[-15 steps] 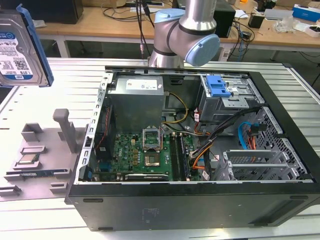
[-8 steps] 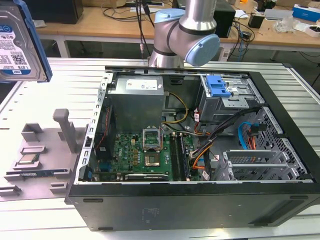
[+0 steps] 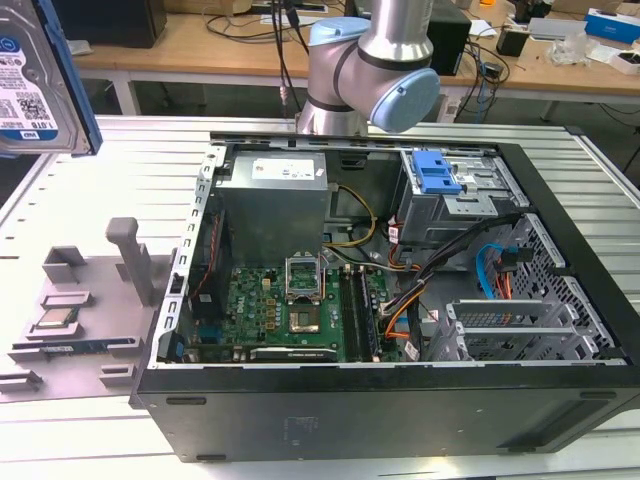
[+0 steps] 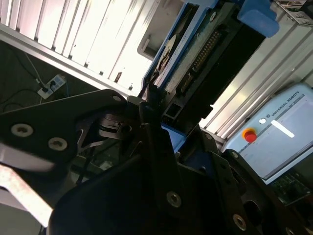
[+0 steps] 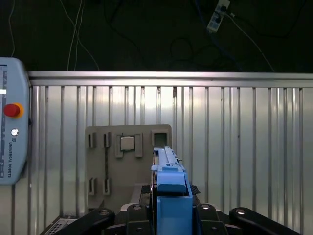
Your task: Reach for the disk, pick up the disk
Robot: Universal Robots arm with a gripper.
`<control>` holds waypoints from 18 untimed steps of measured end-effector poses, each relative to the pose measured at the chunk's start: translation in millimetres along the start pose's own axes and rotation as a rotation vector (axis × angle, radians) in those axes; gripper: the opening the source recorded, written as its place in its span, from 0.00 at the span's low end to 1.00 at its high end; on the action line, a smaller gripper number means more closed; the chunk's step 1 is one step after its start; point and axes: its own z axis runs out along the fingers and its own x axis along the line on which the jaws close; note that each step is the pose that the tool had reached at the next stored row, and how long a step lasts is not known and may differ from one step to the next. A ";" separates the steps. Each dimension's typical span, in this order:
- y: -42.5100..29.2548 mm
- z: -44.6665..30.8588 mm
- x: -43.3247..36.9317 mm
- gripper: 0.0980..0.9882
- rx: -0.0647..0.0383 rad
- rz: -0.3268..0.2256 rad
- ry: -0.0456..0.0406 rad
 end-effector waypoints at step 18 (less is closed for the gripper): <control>0.8 -34.1 0.3 0.30 0.000 0.000 -0.0001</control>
